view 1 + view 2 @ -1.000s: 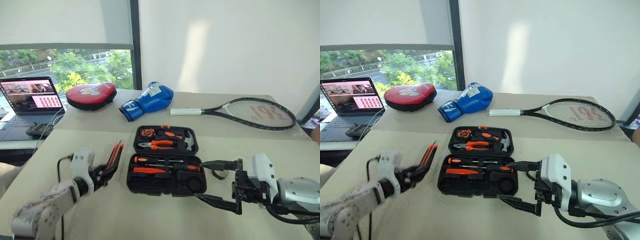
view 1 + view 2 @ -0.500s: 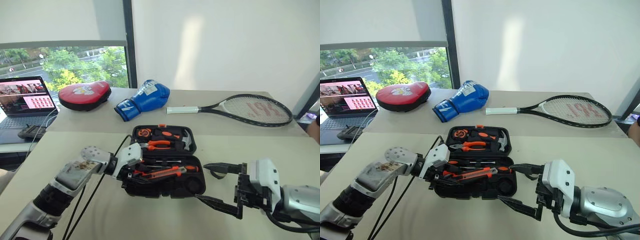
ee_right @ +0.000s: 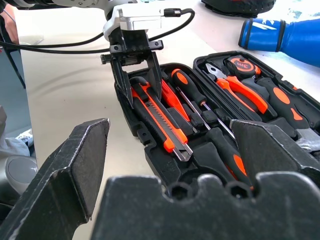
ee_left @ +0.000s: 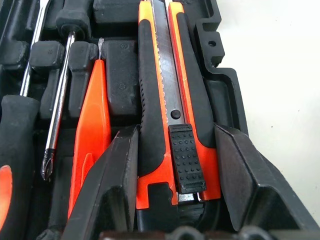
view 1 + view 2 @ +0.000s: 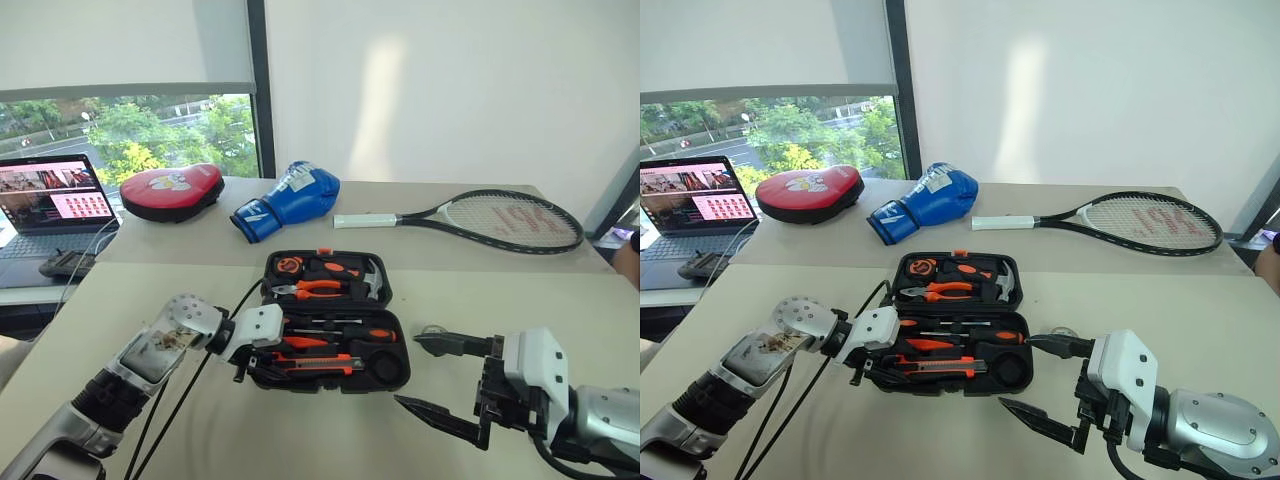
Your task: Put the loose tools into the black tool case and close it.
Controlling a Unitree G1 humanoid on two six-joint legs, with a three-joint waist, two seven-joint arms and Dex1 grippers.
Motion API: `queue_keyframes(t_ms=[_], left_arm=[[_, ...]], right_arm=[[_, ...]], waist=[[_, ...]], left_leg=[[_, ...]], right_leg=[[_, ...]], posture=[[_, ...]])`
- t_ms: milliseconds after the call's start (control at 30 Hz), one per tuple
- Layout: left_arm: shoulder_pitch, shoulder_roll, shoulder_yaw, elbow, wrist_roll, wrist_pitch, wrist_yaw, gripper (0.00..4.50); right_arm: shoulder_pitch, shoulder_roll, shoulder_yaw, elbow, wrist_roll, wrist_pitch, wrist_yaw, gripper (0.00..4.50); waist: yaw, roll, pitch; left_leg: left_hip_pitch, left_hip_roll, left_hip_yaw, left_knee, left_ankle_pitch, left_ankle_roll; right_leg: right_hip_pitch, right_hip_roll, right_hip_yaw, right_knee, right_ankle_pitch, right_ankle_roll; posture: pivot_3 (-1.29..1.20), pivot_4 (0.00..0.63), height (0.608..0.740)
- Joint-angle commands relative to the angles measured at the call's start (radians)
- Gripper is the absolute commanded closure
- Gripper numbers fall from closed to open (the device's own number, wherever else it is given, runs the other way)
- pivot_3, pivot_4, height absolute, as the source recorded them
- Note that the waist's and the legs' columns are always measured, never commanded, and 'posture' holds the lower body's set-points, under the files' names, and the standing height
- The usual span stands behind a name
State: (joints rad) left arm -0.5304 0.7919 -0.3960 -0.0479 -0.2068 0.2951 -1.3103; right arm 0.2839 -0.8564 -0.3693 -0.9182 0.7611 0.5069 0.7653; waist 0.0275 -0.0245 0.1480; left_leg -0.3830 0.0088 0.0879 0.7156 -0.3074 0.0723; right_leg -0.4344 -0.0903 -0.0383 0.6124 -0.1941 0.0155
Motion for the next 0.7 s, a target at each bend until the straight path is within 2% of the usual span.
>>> queue_keyframes(t_ms=[33, 300, 700], left_arm=[[0.011, 0.009, -0.008, 0.096, 0.070, -0.081, -0.014, 2.72], [-0.003, 0.003, 0.003, 0.148, 0.072, -0.123, -0.046, 2.72], [0.010, -0.036, -0.006, 0.140, 0.083, -0.083, -0.042, 2.72]], right_arm=[[-0.011, -0.014, -0.035, -0.002, 0.013, -0.009, 0.016, 0.00], [-0.014, -0.019, -0.040, 0.008, 0.007, -0.009, 0.027, 0.00], [-0.016, -0.021, -0.037, 0.012, 0.001, -0.009, 0.026, 0.00]], waist=[[0.000, 0.000, 0.000], [-0.001, 0.002, -0.001], [-0.002, 0.003, -0.002]], left_leg=[[0.001, 0.000, 0.000, 0.000, 0.000, 0.000], [0.011, 0.002, 0.000, -0.001, 0.000, 0.000], [0.012, 0.003, 0.000, -0.001, 0.000, 0.000]], right_leg=[[0.000, 0.000, 0.000, 0.000, 0.000, 0.000], [0.010, 0.000, 0.000, -0.001, -0.003, -0.003], [0.010, 0.000, 0.000, -0.001, -0.002, -0.001]], posture=[[0.00, 0.150, 0.740], [0.00, 0.150, 0.740], [0.00, 0.150, 0.740]])
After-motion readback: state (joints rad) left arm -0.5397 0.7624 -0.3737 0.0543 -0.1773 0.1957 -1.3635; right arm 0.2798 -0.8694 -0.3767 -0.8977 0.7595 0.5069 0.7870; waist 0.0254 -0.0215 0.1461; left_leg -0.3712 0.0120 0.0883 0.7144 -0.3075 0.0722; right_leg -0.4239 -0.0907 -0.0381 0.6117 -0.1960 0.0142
